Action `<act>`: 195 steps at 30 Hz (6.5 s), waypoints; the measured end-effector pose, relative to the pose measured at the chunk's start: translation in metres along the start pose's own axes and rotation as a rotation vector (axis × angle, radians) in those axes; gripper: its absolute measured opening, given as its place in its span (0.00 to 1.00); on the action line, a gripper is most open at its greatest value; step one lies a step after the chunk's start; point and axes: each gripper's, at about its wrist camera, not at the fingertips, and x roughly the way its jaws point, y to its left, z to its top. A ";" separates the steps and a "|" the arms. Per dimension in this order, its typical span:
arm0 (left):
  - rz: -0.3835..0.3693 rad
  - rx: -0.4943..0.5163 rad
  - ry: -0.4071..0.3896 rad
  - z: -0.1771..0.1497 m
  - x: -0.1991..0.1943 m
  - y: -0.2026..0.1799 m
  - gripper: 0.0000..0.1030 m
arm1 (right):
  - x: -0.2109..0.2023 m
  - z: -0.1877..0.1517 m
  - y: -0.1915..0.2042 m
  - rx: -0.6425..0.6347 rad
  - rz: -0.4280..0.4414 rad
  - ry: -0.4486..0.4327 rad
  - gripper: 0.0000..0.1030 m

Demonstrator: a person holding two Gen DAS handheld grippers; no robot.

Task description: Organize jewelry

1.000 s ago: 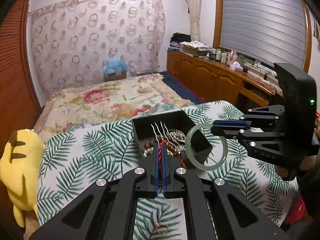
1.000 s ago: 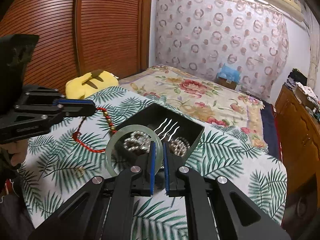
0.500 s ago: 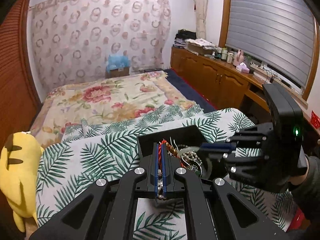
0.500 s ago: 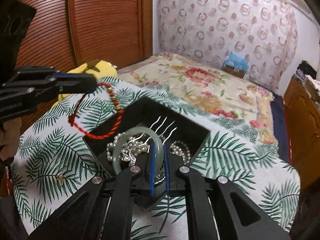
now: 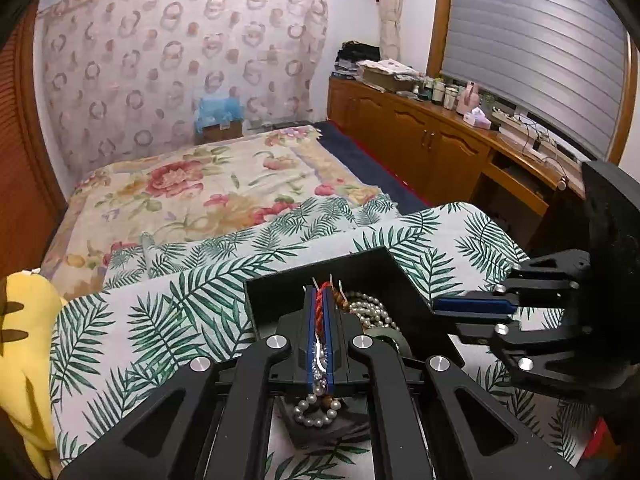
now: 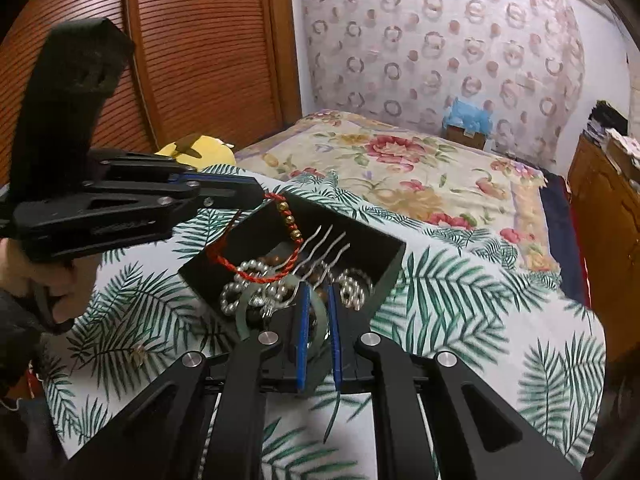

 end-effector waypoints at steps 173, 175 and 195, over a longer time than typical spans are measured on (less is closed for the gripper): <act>0.284 -0.111 -0.231 -0.102 -0.181 -0.059 0.93 | -0.152 -0.069 0.073 0.225 -0.348 -0.313 0.98; 0.285 -0.110 -0.231 -0.102 -0.181 -0.059 0.93 | -0.152 -0.069 0.074 0.226 -0.348 -0.314 0.98; 0.286 -0.106 -0.240 -0.101 -0.185 -0.061 0.93 | -0.154 -0.070 0.074 0.227 -0.346 -0.319 0.98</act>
